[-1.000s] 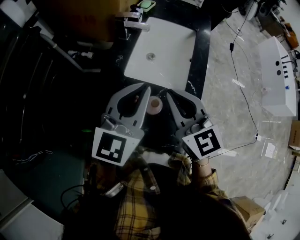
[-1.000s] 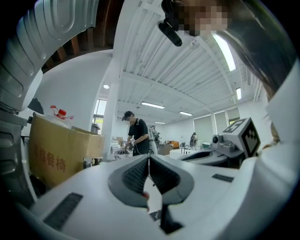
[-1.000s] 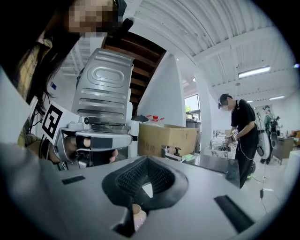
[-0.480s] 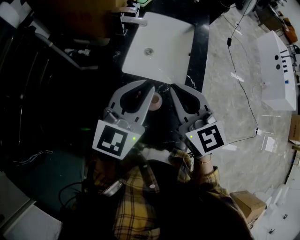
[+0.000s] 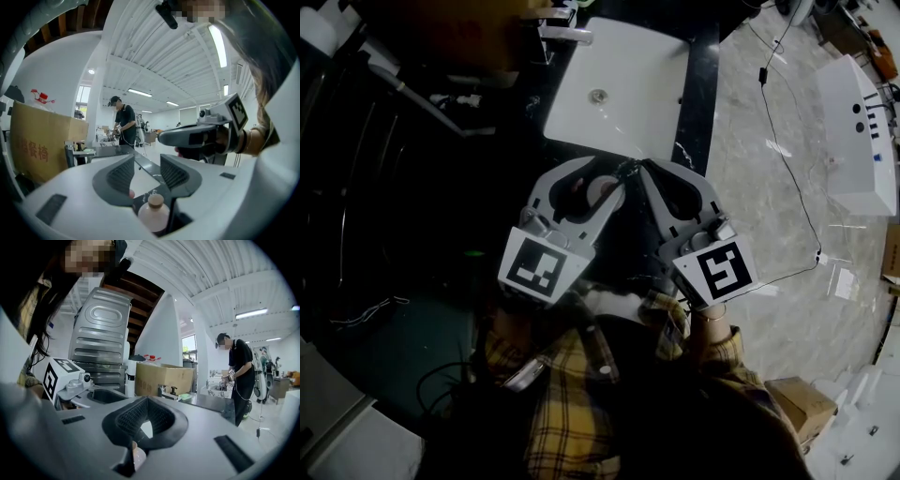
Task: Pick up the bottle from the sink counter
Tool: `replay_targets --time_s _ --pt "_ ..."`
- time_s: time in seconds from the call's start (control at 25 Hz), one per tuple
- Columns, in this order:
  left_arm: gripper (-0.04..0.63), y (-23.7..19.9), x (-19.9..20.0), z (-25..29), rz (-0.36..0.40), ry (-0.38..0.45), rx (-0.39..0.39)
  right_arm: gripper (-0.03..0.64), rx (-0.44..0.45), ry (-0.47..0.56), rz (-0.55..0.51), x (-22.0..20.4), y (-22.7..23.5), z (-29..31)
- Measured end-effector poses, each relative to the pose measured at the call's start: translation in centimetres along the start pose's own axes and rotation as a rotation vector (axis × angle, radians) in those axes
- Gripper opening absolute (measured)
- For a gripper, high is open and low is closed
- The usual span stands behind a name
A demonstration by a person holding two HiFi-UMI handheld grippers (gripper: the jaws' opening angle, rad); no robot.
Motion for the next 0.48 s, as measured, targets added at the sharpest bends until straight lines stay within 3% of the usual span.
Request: replay_targets --time_s 0.48 --pt "0.221 0.9 -3.4 2.2 0.026 -0.095 -0.056 0.015 -0.017 -0.005 0.024 -0.7 0.5 -0.9"
Point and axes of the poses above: the fingertips, and each gripper's own axes: z forward along the fingers, y to its right, x out of its top, the point moved 8 cm from there along -z, backward along the fingers, and after that the axes turned 10 degrees about -x, right-handed, at the moved point
